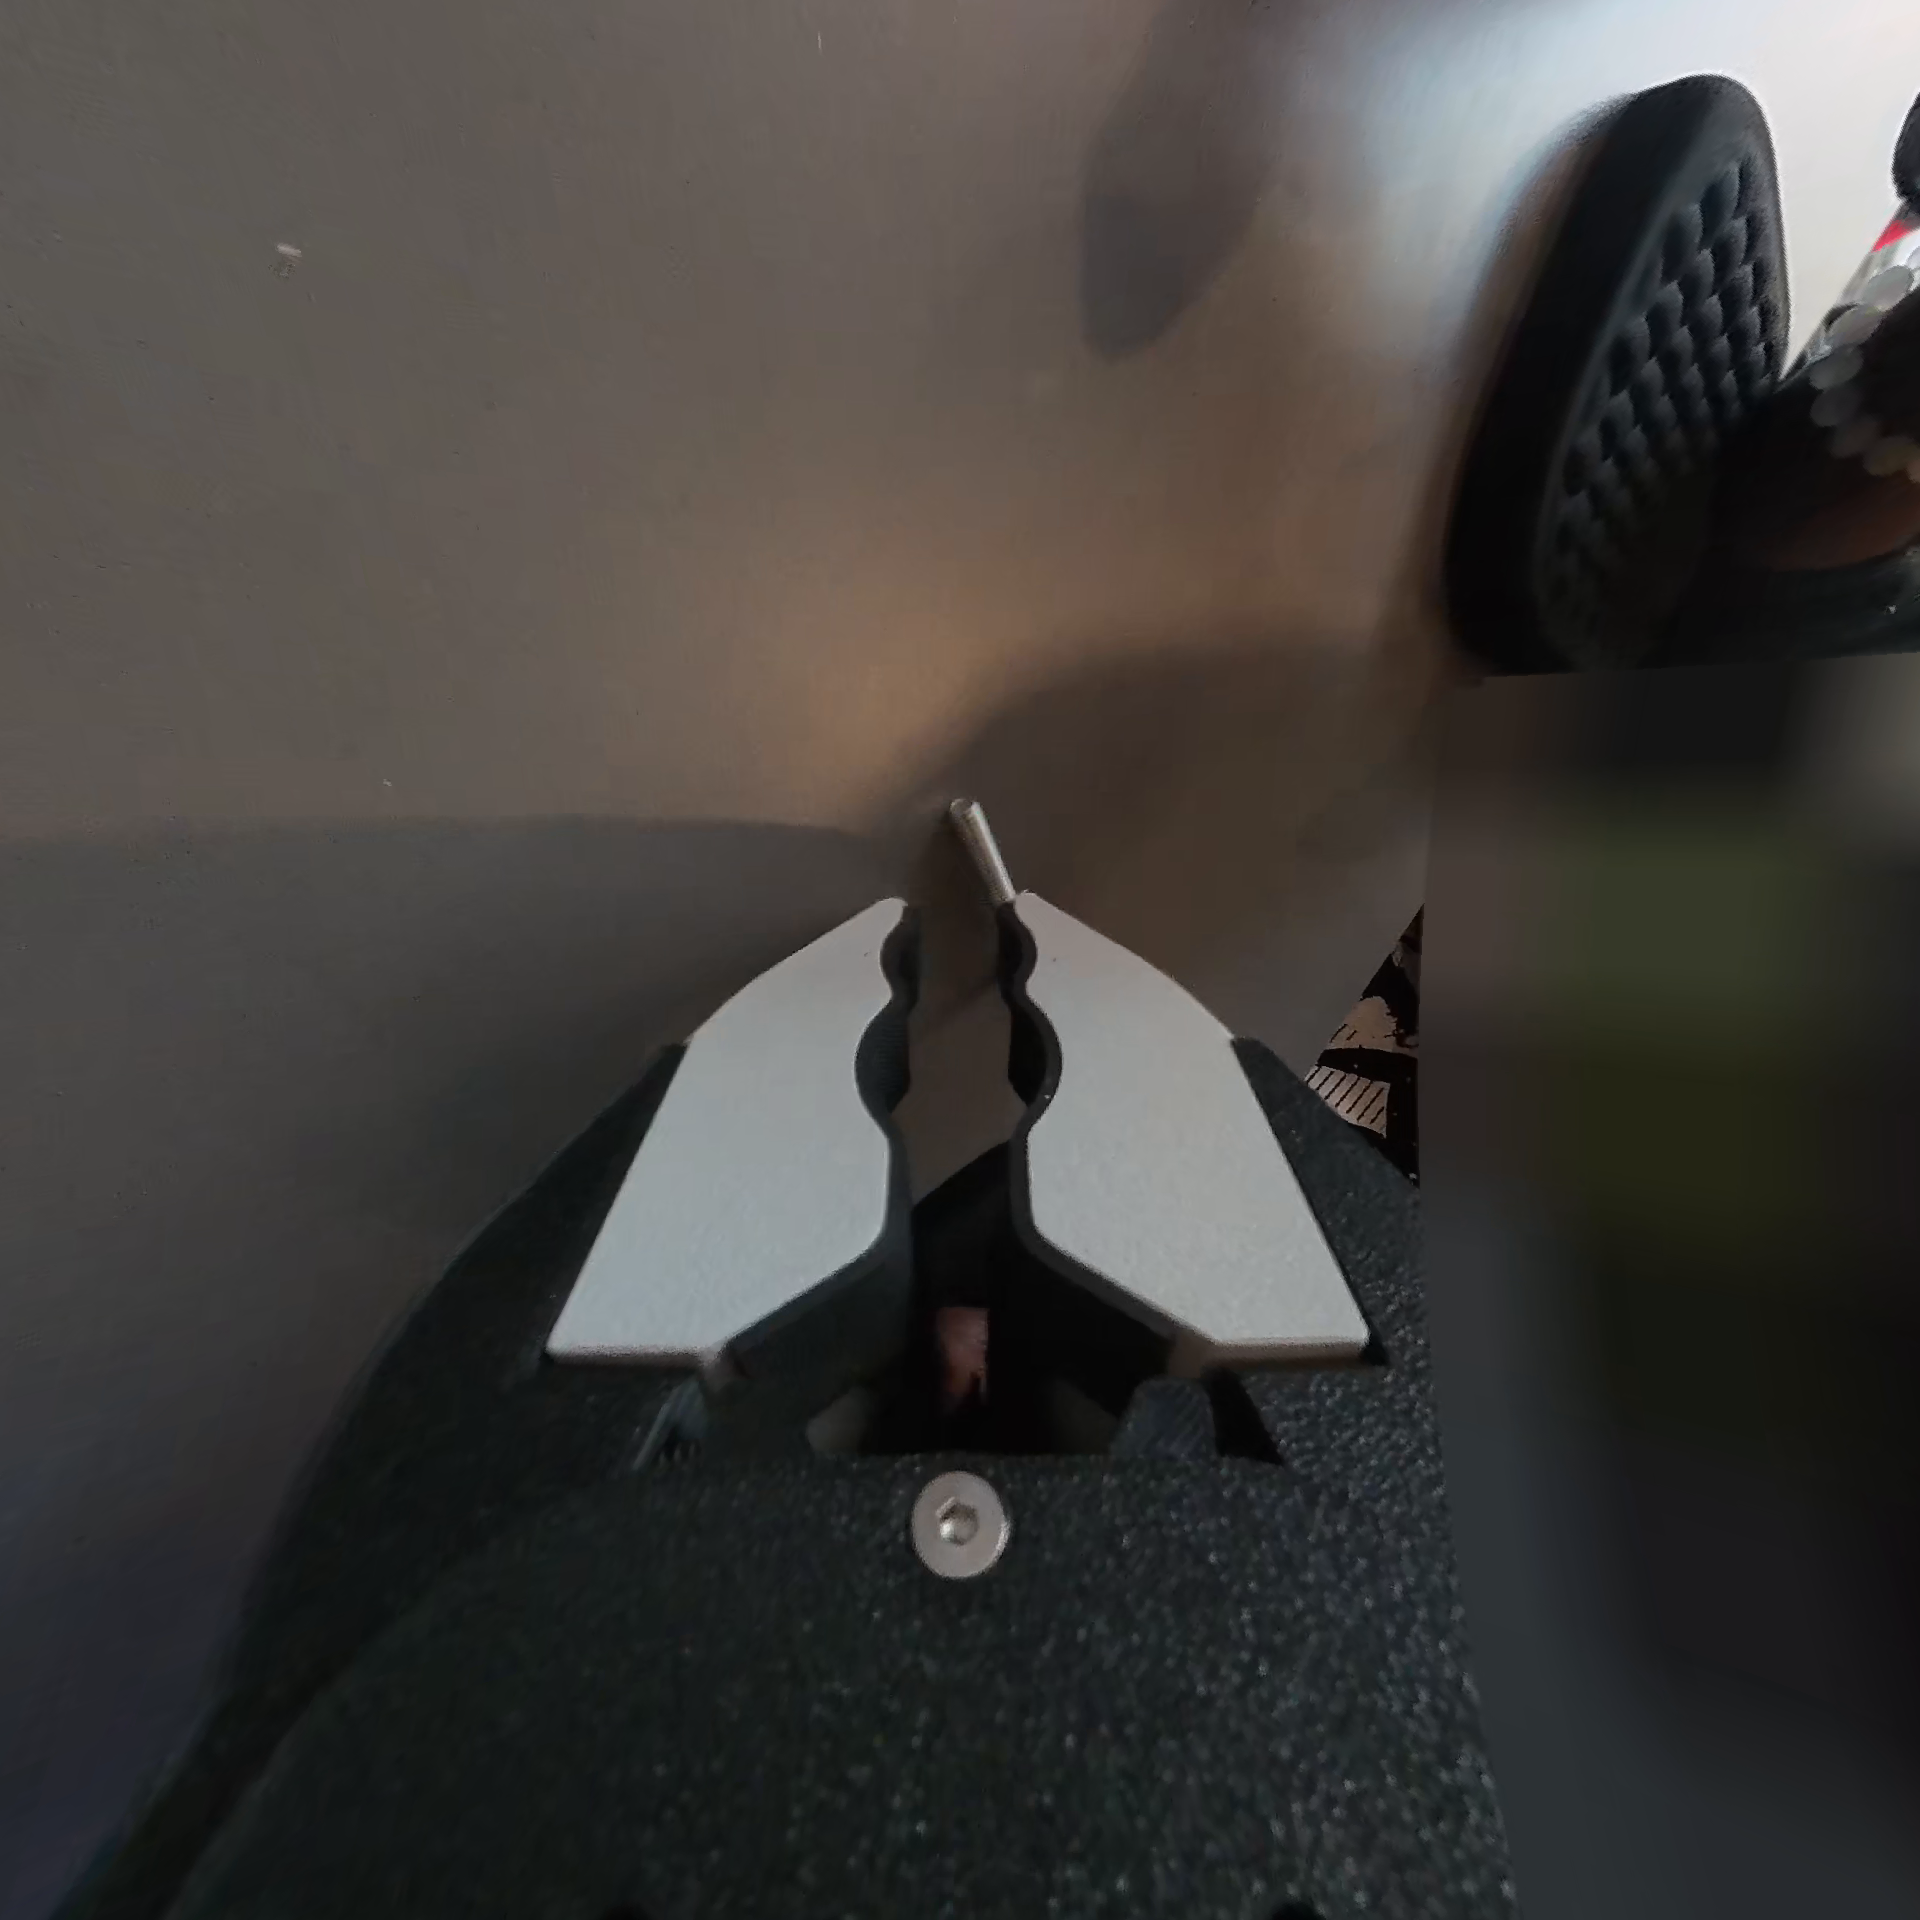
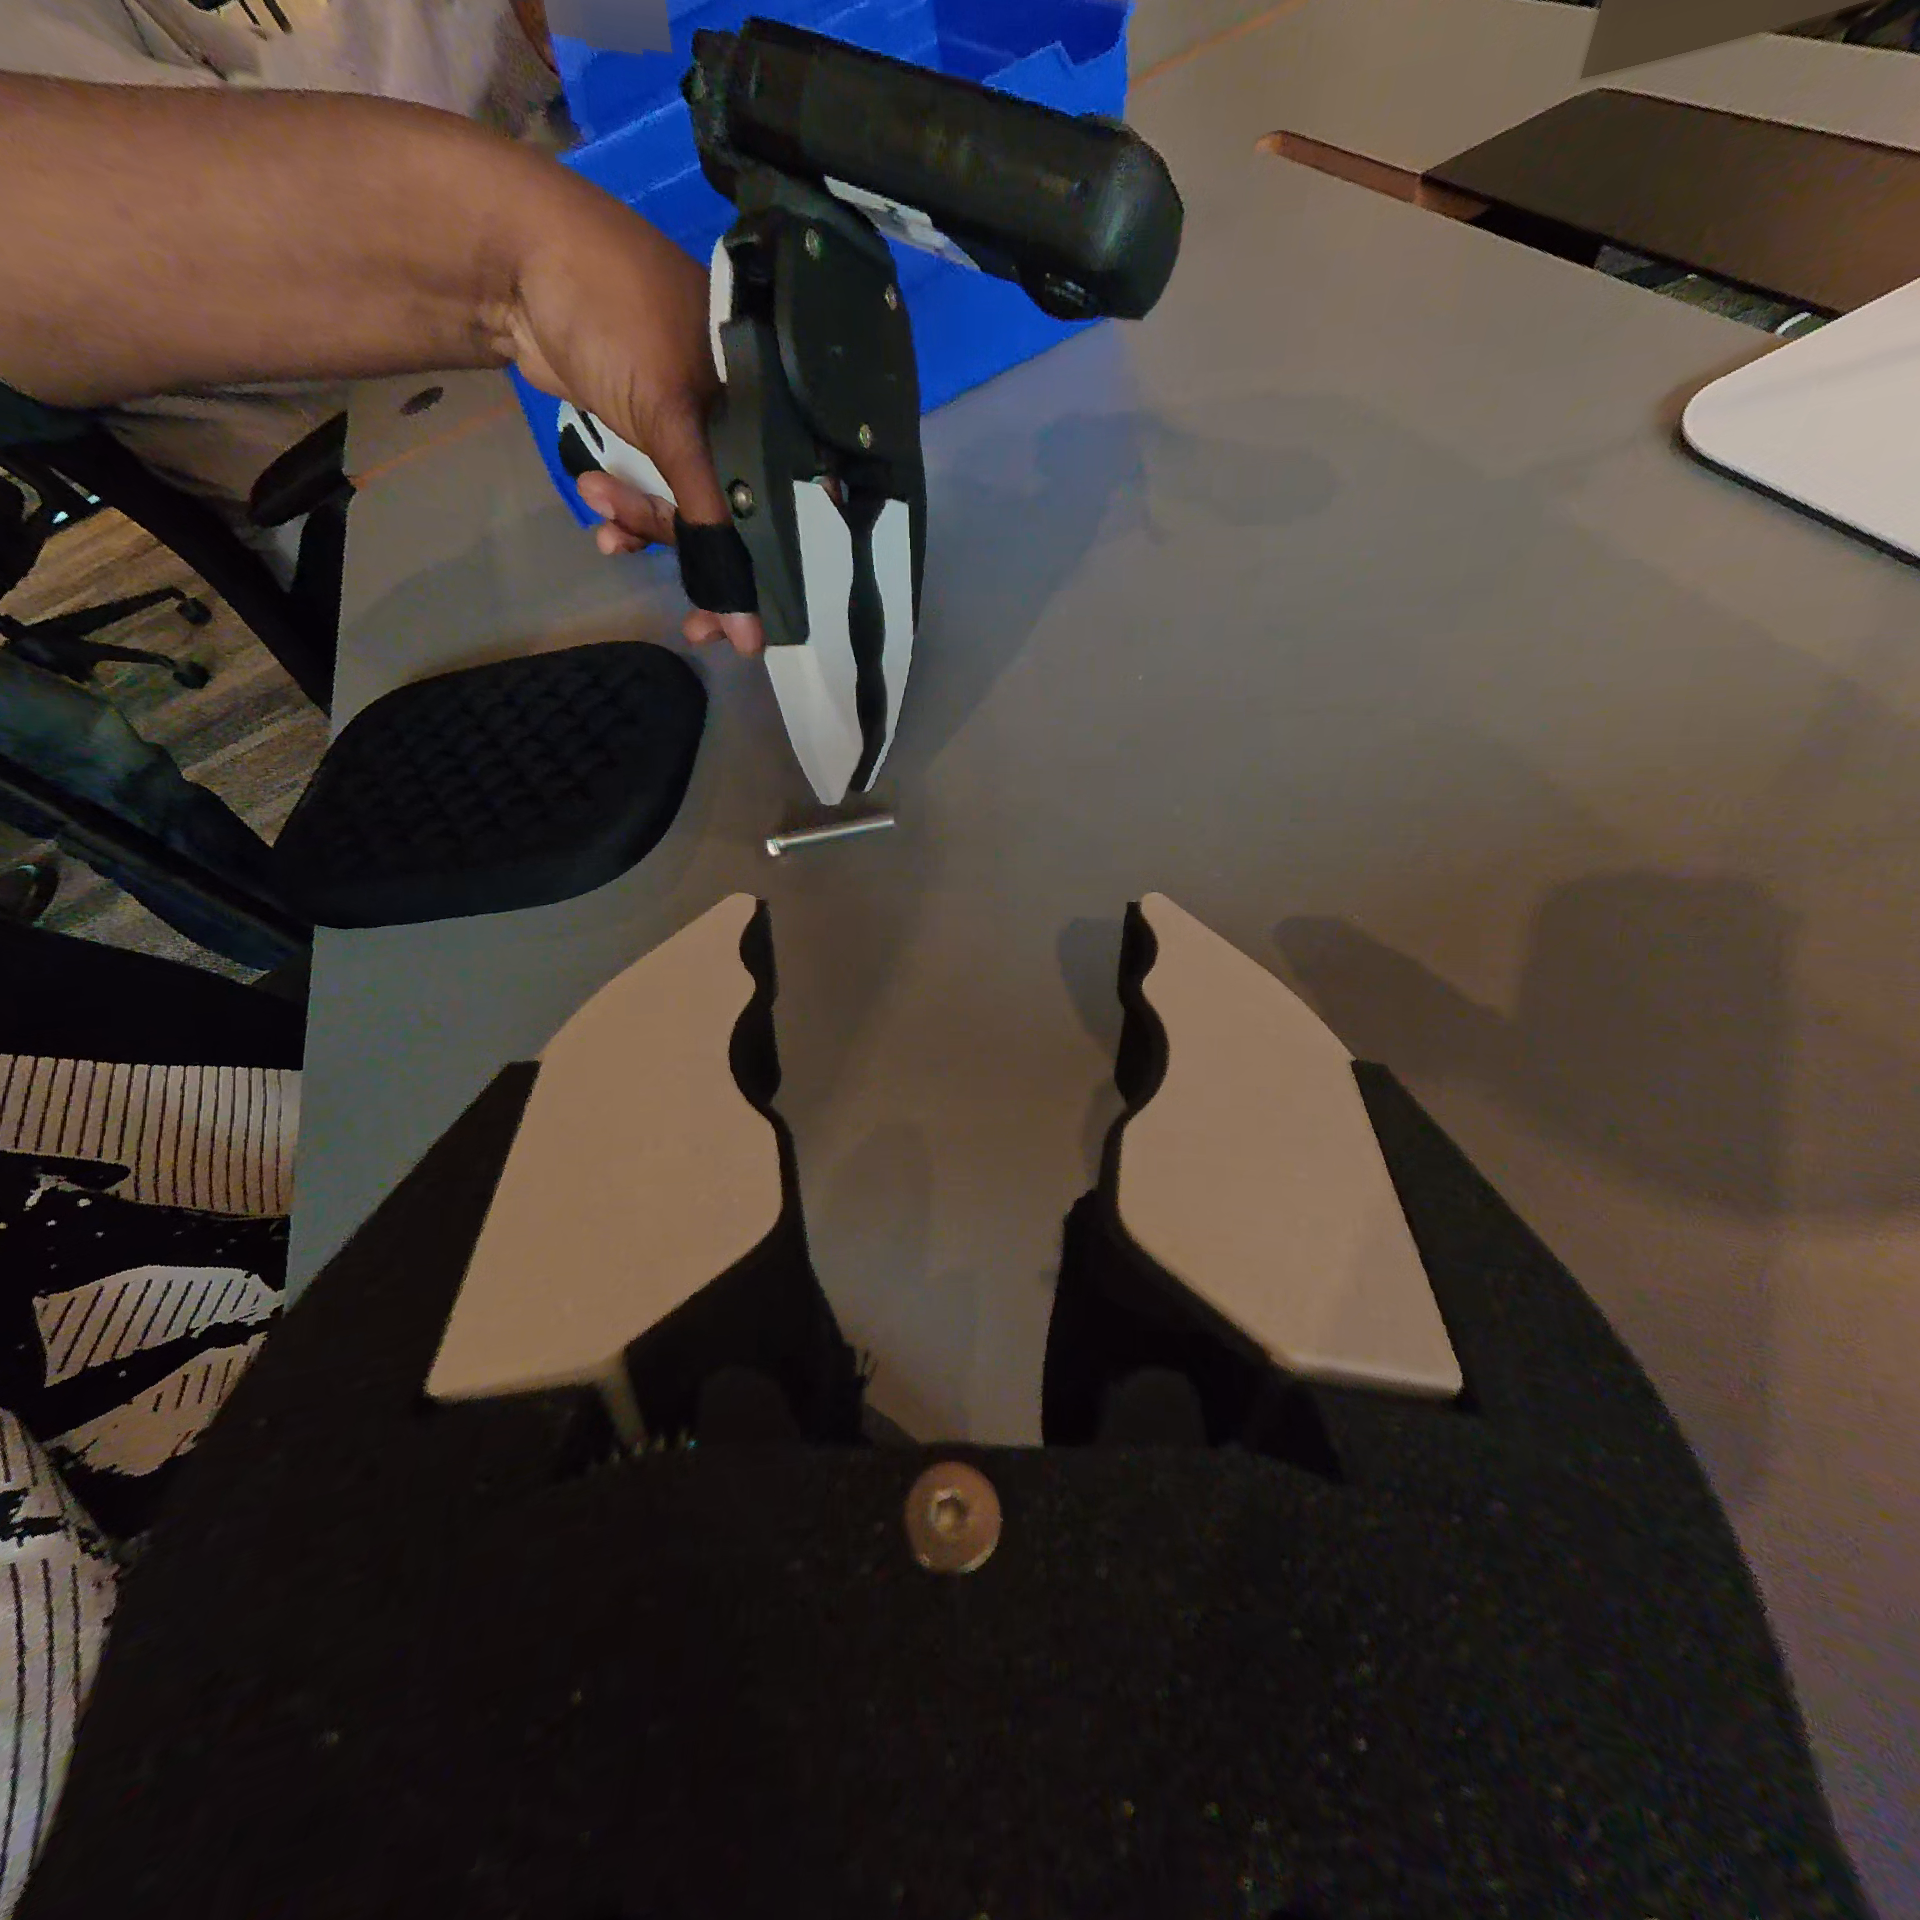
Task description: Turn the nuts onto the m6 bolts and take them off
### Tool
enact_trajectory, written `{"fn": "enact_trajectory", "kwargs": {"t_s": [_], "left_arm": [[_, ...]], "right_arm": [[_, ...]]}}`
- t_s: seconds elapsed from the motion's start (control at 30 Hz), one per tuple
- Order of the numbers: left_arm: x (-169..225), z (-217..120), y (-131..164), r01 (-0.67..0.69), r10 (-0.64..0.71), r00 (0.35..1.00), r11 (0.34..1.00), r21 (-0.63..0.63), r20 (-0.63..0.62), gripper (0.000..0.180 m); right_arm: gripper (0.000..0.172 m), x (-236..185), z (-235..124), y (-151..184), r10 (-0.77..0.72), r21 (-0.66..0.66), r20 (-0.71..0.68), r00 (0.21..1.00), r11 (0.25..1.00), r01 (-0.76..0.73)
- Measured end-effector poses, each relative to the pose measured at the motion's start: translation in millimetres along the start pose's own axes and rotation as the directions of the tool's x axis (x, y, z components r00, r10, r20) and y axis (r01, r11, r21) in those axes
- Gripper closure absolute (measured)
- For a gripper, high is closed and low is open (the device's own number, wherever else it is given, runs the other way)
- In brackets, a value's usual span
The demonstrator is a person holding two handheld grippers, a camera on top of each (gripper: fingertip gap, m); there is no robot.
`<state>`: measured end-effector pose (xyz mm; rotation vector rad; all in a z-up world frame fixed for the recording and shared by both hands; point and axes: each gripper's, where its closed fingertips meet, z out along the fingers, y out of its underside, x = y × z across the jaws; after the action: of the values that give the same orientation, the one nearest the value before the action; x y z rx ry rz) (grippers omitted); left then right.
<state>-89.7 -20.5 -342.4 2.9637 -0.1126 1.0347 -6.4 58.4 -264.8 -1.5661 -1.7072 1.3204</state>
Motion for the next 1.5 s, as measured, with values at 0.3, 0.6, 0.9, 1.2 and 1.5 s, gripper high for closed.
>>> {"fn": "enact_trajectory", "kwargs": {"t_s": [0.3,0.6,0.9,1.2,1.5], "left_arm": [[12.9,-30.0,-8.0,-0.131,0.118,0.989,0.976,0.172,0.089,0.155],[26.4,-155.9,-0.9,-0.399,0.180,0.905,0.672,0.623,0.386,0.151],[10.7,-284.2,84.2,-0.616,-0.020,0.769,0.238,0.751,0.638,0.115],[-121.1,-226.2,164.8,-0.382,-0.152,0.674,0.766,0.517,0.723,0.126],[-198.4,-190.6,192.4,-0.027,-0.292,0.725,0.893,0.449,0.624,0.143]], "right_arm": [[0.107,0.7,2.2,1.7,-0.047,-0.008,-0.020,0.999,0.999,0.047],[0.104,4.6,1.8,2.0,-0.173,-0.028,-0.086,0.981,0.985,0.172],[0.104,13.7,5.3,10.4,-0.162,-0.061,-0.093,0.982,0.986,0.157],[0.104,11.9,8.4,13.7,-0.178,-0.073,-0.075,0.981,0.982,0.172],[0.104,8.5,7.0,12.4,-0.203,-0.071,-0.070,0.977,0.978,0.198]]}}
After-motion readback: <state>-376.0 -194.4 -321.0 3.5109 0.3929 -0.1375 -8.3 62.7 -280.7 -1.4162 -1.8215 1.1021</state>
